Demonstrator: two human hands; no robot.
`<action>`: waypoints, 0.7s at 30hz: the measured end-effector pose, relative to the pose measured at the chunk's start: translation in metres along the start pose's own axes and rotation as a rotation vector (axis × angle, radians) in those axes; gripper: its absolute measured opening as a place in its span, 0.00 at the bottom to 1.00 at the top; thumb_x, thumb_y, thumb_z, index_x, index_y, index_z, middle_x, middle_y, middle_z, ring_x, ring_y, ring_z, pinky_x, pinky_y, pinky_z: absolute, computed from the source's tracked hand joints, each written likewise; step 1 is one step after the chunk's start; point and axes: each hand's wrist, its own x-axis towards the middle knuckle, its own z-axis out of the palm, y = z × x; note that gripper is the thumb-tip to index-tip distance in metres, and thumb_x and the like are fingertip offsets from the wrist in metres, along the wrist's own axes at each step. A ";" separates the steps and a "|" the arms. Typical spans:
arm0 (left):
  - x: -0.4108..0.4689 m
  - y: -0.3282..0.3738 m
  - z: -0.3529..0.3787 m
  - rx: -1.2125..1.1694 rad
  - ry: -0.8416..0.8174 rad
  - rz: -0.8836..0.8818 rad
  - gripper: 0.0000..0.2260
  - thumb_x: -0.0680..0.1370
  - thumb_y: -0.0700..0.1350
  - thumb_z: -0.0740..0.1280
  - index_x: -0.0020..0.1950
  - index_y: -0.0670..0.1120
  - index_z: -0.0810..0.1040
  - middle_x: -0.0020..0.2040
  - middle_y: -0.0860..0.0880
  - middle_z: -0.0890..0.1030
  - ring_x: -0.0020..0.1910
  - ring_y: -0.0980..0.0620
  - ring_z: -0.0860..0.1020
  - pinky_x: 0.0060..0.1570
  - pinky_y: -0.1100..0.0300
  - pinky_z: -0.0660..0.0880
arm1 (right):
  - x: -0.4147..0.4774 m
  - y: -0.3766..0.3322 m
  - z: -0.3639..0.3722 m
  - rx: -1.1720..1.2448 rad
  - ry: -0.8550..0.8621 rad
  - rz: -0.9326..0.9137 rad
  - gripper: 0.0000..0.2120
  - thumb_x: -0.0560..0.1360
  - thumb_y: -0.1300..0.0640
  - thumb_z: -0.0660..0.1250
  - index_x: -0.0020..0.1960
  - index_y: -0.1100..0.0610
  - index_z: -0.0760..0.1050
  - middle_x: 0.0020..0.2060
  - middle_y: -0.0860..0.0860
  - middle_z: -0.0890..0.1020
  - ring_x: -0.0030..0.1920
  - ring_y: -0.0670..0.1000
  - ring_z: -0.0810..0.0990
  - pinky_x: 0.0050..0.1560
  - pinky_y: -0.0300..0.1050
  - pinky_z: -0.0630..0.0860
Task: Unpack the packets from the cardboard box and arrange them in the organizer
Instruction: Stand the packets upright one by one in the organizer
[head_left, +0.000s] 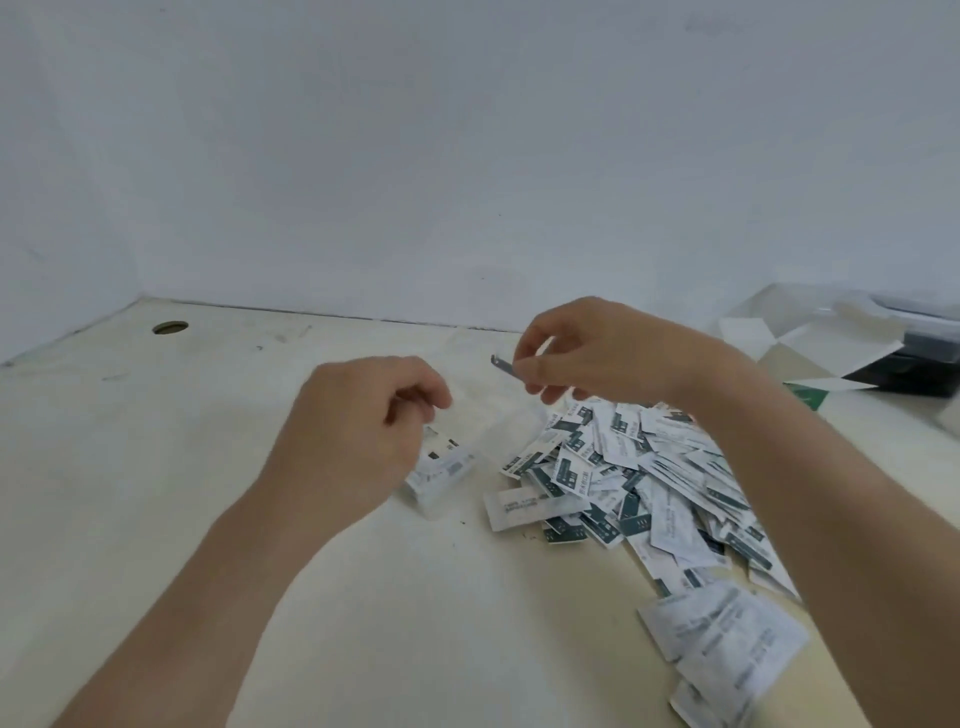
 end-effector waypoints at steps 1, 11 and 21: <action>-0.001 0.012 0.008 -0.004 -0.096 0.013 0.15 0.69 0.39 0.59 0.38 0.55 0.81 0.34 0.58 0.81 0.34 0.60 0.78 0.35 0.69 0.73 | -0.012 0.010 -0.004 -0.041 -0.023 0.017 0.07 0.78 0.49 0.66 0.52 0.51 0.78 0.42 0.45 0.84 0.42 0.45 0.83 0.49 0.47 0.79; -0.009 0.044 0.133 0.600 -0.330 0.153 0.10 0.80 0.52 0.58 0.54 0.48 0.74 0.53 0.50 0.78 0.55 0.48 0.71 0.43 0.55 0.70 | -0.062 0.112 0.035 -0.404 -0.046 0.333 0.28 0.77 0.39 0.60 0.75 0.41 0.57 0.74 0.43 0.63 0.74 0.50 0.60 0.71 0.59 0.62; -0.008 0.052 0.139 0.753 -0.263 0.161 0.11 0.78 0.40 0.60 0.36 0.48 0.66 0.29 0.51 0.68 0.33 0.48 0.73 0.32 0.58 0.67 | -0.069 0.112 0.051 -0.342 0.188 0.239 0.13 0.79 0.50 0.59 0.62 0.42 0.72 0.60 0.41 0.77 0.63 0.47 0.73 0.67 0.58 0.60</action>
